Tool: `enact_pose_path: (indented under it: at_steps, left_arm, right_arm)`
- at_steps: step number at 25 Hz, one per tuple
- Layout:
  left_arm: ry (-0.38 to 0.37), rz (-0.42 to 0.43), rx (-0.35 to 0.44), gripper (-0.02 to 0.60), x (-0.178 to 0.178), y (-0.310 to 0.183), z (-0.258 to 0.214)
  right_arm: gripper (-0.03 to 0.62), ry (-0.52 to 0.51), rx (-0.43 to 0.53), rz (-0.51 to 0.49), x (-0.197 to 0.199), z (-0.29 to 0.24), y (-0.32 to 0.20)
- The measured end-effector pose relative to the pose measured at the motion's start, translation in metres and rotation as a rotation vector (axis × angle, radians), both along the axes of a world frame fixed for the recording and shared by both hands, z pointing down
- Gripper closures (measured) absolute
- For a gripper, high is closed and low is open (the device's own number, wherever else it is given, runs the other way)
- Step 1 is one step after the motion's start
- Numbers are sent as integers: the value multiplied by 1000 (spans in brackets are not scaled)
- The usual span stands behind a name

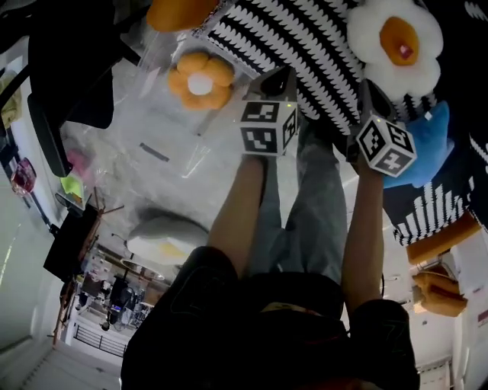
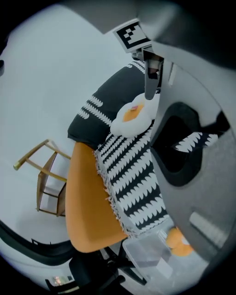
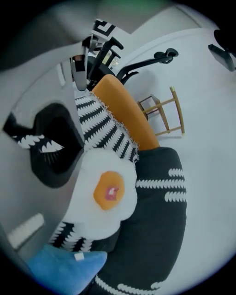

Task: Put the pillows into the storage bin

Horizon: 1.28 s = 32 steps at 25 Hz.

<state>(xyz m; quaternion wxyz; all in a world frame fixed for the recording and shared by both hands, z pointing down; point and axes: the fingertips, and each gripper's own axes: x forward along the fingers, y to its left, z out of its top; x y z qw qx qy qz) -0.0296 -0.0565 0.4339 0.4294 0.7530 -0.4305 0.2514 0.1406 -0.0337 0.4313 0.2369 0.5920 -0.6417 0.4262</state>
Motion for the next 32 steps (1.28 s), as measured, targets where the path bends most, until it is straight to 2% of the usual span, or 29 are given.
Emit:
enact_pose_path:
  at_steps: [4,10,13,14,15,16,18,19,20,23,27,29,32]
  left_arm:
    - [-7,79,15,571,60,-2,0]
    - [-21,91,57,571,129,-16,5]
    - [-73,118,62,569,156,-26,14]
    - [-93,124,65,569,161,-30,16]
    - [-111,128,69,566,166,-33,19]
    - [-123,132,74,552,170,-36,22]
    - [-135,144,73,390,180,-42,30]
    - [-149,147,67,347,182,-44,36]
    - [-174,145,61,330,183,-47,42]
    - [-240,127,40,313,183,-53,60]
    - [-248,86,-8,321,186,-53,83]
    - [-269,84,-16,375,188,-53,95]
    - [-303,103,-13,414,195,-59,104]
  right_arm:
    - [591,60,-8,95,63,1,10]
    - [591,152,-19,204,158,8,23]
    - [591,185,-20,221,194,12,19]
    - [565,186,-21,225,202,14,18]
    - [498,179,-26,229,209,17,18]
    - [470,168,-31,230,214,21,17]
    - [427,150,-40,227,224,30,14]
    - [418,147,-43,224,229,34,12]
    - [406,143,-45,220,234,38,9]
    - [364,120,-50,208,247,49,0]
    - [350,101,-69,159,246,68,-11]
    - [350,83,-91,150,241,79,-14]
    - [376,37,-101,152,238,88,-20]
